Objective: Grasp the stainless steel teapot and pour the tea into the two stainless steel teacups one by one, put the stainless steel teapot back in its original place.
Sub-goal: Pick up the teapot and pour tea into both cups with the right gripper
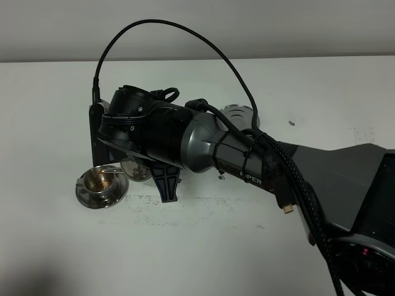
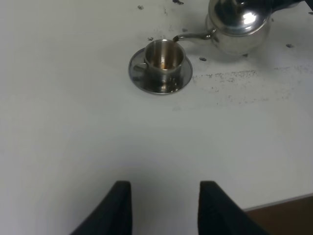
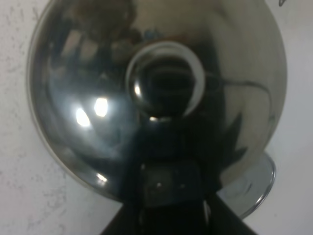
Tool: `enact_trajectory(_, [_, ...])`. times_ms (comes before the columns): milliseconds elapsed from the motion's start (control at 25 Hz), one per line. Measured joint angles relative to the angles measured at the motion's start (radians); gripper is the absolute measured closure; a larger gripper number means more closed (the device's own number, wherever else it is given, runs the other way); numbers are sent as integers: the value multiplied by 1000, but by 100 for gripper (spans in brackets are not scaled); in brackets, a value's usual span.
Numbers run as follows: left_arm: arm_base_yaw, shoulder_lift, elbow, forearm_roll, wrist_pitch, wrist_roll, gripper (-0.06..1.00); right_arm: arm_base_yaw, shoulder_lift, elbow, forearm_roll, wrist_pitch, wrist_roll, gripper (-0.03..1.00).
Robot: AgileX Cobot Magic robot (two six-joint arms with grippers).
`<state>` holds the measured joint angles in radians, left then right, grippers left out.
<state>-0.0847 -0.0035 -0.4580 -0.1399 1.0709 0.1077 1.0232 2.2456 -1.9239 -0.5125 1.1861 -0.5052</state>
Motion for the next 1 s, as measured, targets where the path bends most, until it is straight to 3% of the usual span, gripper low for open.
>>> enact_trajectory(1000, [0,0,0,0,0,0,62,41,0,0,-92,-4,-40,80])
